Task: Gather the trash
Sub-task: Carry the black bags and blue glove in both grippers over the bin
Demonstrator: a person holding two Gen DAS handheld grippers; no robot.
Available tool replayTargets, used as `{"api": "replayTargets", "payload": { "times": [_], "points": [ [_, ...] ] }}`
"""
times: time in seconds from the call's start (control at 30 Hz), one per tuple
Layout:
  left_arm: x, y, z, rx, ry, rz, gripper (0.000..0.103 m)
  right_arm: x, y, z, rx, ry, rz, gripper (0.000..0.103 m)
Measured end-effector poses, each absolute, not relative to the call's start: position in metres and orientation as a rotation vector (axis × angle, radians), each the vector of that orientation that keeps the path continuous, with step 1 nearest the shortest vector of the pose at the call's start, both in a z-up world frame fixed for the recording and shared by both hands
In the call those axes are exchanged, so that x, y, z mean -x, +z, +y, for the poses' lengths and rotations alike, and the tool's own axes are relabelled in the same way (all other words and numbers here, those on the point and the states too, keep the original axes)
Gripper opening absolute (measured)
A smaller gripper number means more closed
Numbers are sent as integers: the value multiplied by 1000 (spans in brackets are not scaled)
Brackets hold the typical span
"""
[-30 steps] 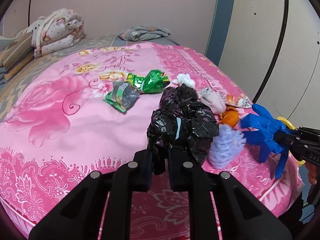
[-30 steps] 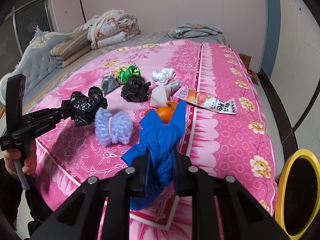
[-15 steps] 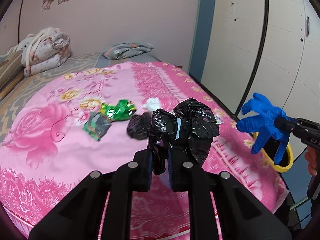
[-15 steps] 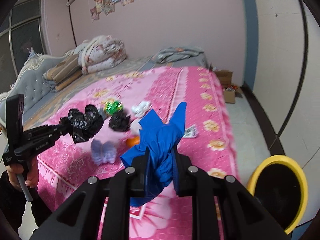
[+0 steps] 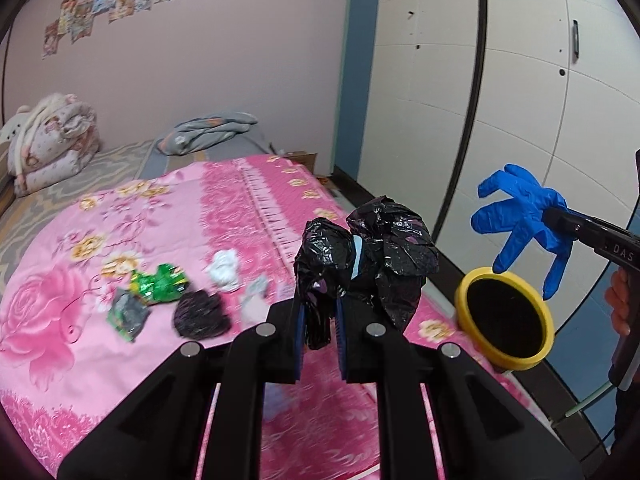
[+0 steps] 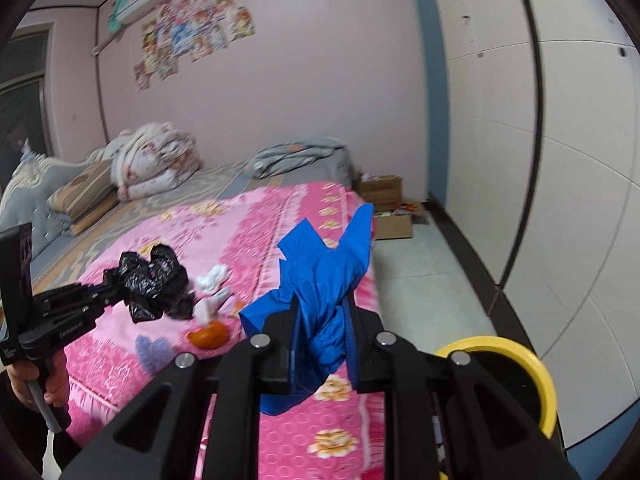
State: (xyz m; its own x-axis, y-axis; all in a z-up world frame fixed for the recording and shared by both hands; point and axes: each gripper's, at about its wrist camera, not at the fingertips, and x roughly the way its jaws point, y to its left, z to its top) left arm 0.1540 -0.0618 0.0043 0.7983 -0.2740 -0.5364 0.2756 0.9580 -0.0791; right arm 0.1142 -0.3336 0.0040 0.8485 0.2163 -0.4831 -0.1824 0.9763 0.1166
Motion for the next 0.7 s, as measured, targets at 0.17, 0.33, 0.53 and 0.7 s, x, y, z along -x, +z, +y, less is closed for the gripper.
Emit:
{"api": "replayTargets", "payload": {
  "times": [0.17, 0.33, 0.53, 0.7],
  "points": [
    [-162, 17, -96, -23, -343, 565, 11, -109, 15, -366, -94, 133, 490, 17],
    [-171, 28, -133, -40, -400, 554, 11, -107, 22, -395, -114, 69, 474, 17],
    [-184, 34, -169, -42, -451, 561, 11, -107, 27, -425, -151, -7, 461, 17],
    [-196, 35, -202, -40, -498, 573, 11, -112, 32, -445, -169, -56, 452, 17]
  ]
}}
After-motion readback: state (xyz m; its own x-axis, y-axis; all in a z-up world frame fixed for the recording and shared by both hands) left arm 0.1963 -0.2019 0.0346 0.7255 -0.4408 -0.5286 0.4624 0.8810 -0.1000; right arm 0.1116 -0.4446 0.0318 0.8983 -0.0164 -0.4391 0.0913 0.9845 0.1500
